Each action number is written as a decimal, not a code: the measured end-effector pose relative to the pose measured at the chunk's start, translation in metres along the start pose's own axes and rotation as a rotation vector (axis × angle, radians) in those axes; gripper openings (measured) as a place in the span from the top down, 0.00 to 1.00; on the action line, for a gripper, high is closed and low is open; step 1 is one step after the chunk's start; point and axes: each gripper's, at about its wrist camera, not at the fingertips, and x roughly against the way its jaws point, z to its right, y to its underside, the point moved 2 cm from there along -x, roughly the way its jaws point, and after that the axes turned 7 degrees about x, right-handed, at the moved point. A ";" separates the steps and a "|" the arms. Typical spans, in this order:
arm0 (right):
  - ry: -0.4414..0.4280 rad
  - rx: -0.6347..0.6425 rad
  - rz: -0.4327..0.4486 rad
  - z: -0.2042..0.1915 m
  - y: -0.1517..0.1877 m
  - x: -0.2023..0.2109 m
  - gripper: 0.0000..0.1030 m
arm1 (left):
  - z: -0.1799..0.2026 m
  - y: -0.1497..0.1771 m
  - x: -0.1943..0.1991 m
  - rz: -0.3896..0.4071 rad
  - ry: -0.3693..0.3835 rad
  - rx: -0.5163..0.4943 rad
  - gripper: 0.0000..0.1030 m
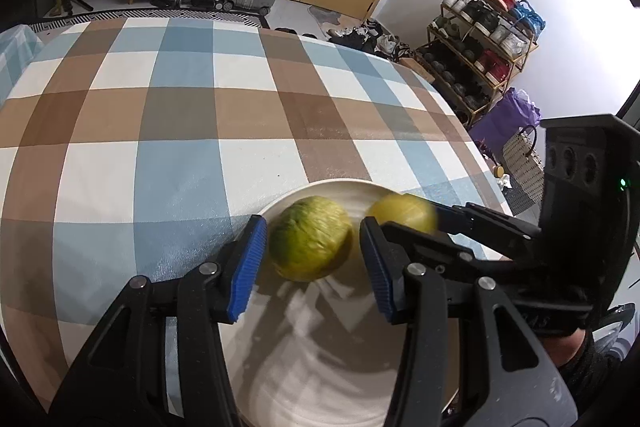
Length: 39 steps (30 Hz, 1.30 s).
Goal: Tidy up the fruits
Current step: 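Lower both citrus fruits onto the cream plate and open both grippers, then withdraw both grippers from the plate back toward the remaining fruits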
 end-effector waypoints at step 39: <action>0.117 0.039 0.294 -0.089 0.082 0.199 0.00 | 0.083 0.122 0.196 0.239 -0.128 -0.083 0.01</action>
